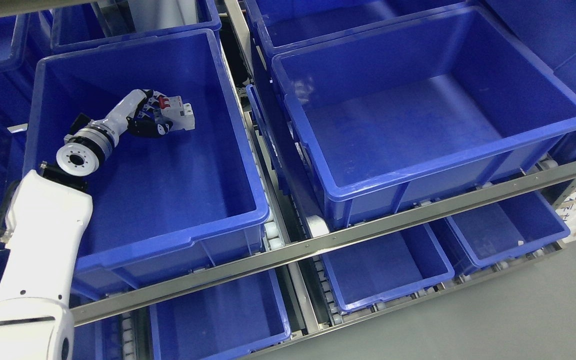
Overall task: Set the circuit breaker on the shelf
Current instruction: 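Open the left hand to release the breaker and lift the hand away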
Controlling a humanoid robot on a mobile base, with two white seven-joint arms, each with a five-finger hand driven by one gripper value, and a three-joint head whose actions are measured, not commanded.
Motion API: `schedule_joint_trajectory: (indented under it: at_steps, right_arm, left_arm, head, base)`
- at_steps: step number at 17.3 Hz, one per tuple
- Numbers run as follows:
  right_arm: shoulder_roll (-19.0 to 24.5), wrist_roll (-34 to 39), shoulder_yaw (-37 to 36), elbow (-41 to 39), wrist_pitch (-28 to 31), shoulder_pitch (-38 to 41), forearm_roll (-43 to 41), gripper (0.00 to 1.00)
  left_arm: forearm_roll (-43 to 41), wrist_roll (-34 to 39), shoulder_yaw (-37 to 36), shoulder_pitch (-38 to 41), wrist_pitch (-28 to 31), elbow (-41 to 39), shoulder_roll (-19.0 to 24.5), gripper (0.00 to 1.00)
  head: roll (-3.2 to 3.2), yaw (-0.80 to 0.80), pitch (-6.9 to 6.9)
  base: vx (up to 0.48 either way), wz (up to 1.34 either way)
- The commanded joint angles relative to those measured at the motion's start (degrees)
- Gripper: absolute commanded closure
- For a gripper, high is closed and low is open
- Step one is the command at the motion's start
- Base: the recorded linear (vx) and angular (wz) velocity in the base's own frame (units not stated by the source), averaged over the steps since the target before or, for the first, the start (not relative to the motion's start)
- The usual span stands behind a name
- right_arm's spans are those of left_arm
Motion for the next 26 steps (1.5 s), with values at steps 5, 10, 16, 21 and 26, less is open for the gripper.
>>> schedule_joint_trajectory:
  at_steps: [5,10,16,21,26]
  right_arm:
    - [-1.0,0.0,1.1,0.0,3.7,0.0,0.0,0.00]
    - [-1.0,0.0,1.1,0.0,3.7,0.0,0.0,0.00]
    - [-1.0,0.0,1.1,0.0,3.7,0.0,0.0,0.00]
    - [-1.0,0.0,1.1,0.0,3.7,0.0,0.0,0.00]
    - [-1.0,0.0,1.1,0.0,3.7,0.0,0.0,0.00]
  left_arm:
    - [-0.1,1.5,-3.5,-0.5,0.1,5.3,-0.1,0.30]
    - [0.4,4.0,-0.9,-0.5,-0.4,4.8,-0.1,0.14]
    - [12.6,8.8,23.9,-2.2,-0.6,-6.4,-6.9,0.00]
    - [24.9,8.5,29.2,7.0,-1.6,-30.0,-11.0,0.00]
    - [27.1,8.8,25.6,19.9,4.9,-52.4,-12.0,0.00]
  head:
    - [0.00,0.00,0.00]
    - [0.00,0.00,0.00]
    - [0.00,0.00,0.00]
    - [0.00,0.00,-0.01]
    - [0.00,0.00,0.00]
  base:
    - [0.000,0.00]
    - [0.000,0.00]
    - [0.000,0.00]
    - [-0.109,0.07]
    - [-0.267,0.16]
